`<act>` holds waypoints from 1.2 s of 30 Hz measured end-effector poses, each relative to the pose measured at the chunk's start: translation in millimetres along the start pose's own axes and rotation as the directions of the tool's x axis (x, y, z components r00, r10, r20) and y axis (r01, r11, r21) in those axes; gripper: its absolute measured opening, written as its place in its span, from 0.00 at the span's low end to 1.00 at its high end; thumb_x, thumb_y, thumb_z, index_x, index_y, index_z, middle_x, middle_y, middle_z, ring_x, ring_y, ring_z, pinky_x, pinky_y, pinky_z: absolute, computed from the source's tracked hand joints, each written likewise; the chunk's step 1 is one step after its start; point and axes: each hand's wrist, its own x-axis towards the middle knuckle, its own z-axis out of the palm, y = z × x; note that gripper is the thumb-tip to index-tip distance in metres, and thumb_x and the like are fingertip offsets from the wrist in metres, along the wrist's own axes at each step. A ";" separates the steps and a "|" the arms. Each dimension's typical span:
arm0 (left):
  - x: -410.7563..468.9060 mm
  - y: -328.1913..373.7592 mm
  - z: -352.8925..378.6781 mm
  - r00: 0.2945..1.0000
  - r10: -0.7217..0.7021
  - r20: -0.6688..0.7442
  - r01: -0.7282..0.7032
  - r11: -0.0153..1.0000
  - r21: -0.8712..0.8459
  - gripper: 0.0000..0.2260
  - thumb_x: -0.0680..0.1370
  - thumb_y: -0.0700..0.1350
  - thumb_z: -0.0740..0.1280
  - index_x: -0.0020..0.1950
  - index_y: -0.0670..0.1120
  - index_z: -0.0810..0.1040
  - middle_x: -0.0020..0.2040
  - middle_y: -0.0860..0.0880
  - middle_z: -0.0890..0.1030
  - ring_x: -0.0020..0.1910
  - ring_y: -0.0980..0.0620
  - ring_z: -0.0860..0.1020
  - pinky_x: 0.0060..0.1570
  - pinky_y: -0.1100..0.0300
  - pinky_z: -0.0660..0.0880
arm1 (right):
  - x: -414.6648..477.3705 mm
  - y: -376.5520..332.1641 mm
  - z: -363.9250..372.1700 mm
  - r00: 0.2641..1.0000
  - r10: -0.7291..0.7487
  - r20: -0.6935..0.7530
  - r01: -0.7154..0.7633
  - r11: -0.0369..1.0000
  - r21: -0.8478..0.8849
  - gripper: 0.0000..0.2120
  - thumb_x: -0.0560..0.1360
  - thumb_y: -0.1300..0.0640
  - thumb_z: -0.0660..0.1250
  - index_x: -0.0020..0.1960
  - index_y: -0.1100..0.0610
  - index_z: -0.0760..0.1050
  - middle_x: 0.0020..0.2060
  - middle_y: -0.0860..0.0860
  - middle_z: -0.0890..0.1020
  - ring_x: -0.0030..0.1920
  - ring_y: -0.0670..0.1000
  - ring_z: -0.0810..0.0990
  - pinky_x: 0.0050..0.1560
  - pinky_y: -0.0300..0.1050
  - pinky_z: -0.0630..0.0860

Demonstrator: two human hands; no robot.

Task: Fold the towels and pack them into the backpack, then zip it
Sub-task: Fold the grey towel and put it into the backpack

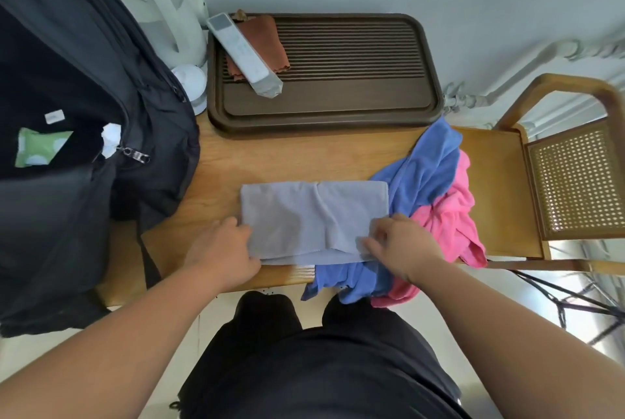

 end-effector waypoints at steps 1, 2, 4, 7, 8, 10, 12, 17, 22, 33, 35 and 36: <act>0.5 -1.5 -1.1 0.999 -0.032 -0.029 0.029 0.996 -0.086 0.11 0.73 0.56 0.65 0.44 0.51 0.68 0.47 0.51 0.72 0.48 0.49 0.73 0.41 0.54 0.69 | 1.5 0.4 -1.3 0.997 0.048 -0.066 -0.042 0.995 0.093 0.16 0.77 0.39 0.63 0.52 0.51 0.75 0.48 0.50 0.73 0.52 0.55 0.75 0.52 0.50 0.73; 0.4 -1.6 -2.5 0.995 -0.076 -0.062 0.064 0.981 -0.185 0.11 0.72 0.55 0.66 0.42 0.50 0.67 0.45 0.51 0.73 0.45 0.49 0.73 0.38 0.54 0.69 | 3.7 -0.3 -2.8 0.989 0.084 -0.124 -0.064 0.986 0.152 0.16 0.77 0.41 0.64 0.56 0.52 0.74 0.50 0.51 0.74 0.53 0.56 0.75 0.53 0.50 0.72; 2.8 1.3 -2.5 0.975 -0.205 -0.087 0.150 0.894 -0.421 0.10 0.72 0.52 0.69 0.43 0.51 0.69 0.42 0.51 0.76 0.40 0.49 0.75 0.35 0.54 0.70 | 10.3 -3.7 -4.4 0.970 0.156 -0.186 -0.105 0.960 0.260 0.19 0.77 0.45 0.66 0.63 0.55 0.72 0.54 0.54 0.77 0.54 0.58 0.76 0.52 0.50 0.72; 14.3 11.4 1.6 0.930 -0.367 0.010 0.280 0.692 -0.666 0.11 0.74 0.51 0.70 0.51 0.50 0.71 0.43 0.49 0.78 0.41 0.48 0.77 0.37 0.54 0.73 | 22.9 -12.6 -6.6 0.936 0.296 -0.192 -0.189 0.880 0.435 0.20 0.77 0.48 0.66 0.65 0.57 0.70 0.50 0.55 0.81 0.52 0.60 0.79 0.49 0.50 0.73; 18.7 14.9 4.0 0.912 -0.408 0.034 0.309 0.631 -0.712 0.12 0.74 0.51 0.70 0.53 0.50 0.72 0.45 0.49 0.78 0.43 0.47 0.77 0.37 0.54 0.73 | 26.5 -15.2 -7.4 0.923 0.332 -0.195 -0.209 0.858 0.470 0.17 0.78 0.48 0.65 0.62 0.57 0.71 0.48 0.54 0.81 0.51 0.60 0.80 0.47 0.49 0.73; 26.4 21.0 7.9 0.869 -0.491 0.053 0.343 0.523 -0.781 0.15 0.73 0.50 0.71 0.55 0.49 0.71 0.47 0.48 0.78 0.45 0.47 0.78 0.37 0.55 0.72 | 31.3 -18.8 -8.2 0.904 0.374 -0.206 -0.228 0.832 0.506 0.11 0.78 0.49 0.64 0.52 0.56 0.72 0.42 0.52 0.79 0.47 0.58 0.78 0.45 0.47 0.69; 30.7 25.1 10.6 0.819 -0.568 0.078 0.378 0.434 -0.818 0.14 0.73 0.48 0.73 0.53 0.48 0.71 0.47 0.49 0.78 0.45 0.47 0.78 0.36 0.55 0.71 | 33.6 -21.4 -7.5 0.905 0.373 -0.206 -0.229 0.834 0.502 0.10 0.78 0.48 0.64 0.47 0.55 0.71 0.39 0.49 0.77 0.44 0.56 0.76 0.43 0.46 0.67; 35.1 31.6 12.5 0.792 -0.611 -0.002 0.369 0.480 -0.796 0.07 0.75 0.45 0.70 0.40 0.44 0.76 0.36 0.48 0.78 0.36 0.46 0.75 0.37 0.53 0.72 | 37.9 -15.3 -2.8 0.953 0.293 -0.081 -0.250 0.907 0.340 0.10 0.77 0.49 0.65 0.40 0.53 0.69 0.33 0.45 0.72 0.40 0.54 0.73 0.40 0.44 0.66; 28.6 22.0 11.2 0.815 -0.573 -0.085 0.341 0.593 -0.729 0.07 0.79 0.43 0.66 0.43 0.43 0.73 0.36 0.47 0.76 0.33 0.48 0.72 0.31 0.57 0.66 | 37.3 2.8 -5.5 0.971 0.219 -0.096 -0.185 0.942 0.282 0.05 0.76 0.57 0.65 0.44 0.58 0.73 0.36 0.50 0.75 0.41 0.57 0.74 0.39 0.46 0.65; 6.5 15.4 13.9 0.900 -0.339 -0.274 0.142 0.822 -0.551 0.10 0.76 0.48 0.70 0.45 0.48 0.69 0.39 0.50 0.73 0.37 0.48 0.73 0.33 0.54 0.68 | 24.4 -2.5 -13.6 0.955 0.278 -0.108 -0.236 0.926 0.294 0.16 0.75 0.43 0.68 0.45 0.55 0.71 0.37 0.49 0.78 0.41 0.54 0.77 0.37 0.46 0.67; 2.0 22.8 17.3 0.953 -0.044 -0.299 -0.086 0.909 -0.407 0.13 0.73 0.51 0.73 0.45 0.49 0.70 0.42 0.52 0.72 0.42 0.47 0.74 0.40 0.52 0.72 | 22.0 -5.0 -13.6 0.955 0.275 -0.111 -0.240 0.936 0.258 0.14 0.74 0.44 0.68 0.41 0.53 0.70 0.35 0.49 0.77 0.39 0.53 0.76 0.33 0.45 0.65; 0.7 26.8 19.3 0.965 0.074 -0.250 -0.157 0.931 -0.330 0.14 0.72 0.54 0.74 0.46 0.49 0.72 0.45 0.52 0.72 0.46 0.48 0.74 0.45 0.51 0.73 | 20.9 -4.5 -12.7 0.958 0.265 -0.114 -0.234 0.944 0.232 0.13 0.74 0.46 0.67 0.39 0.52 0.69 0.34 0.48 0.77 0.38 0.54 0.76 0.32 0.44 0.63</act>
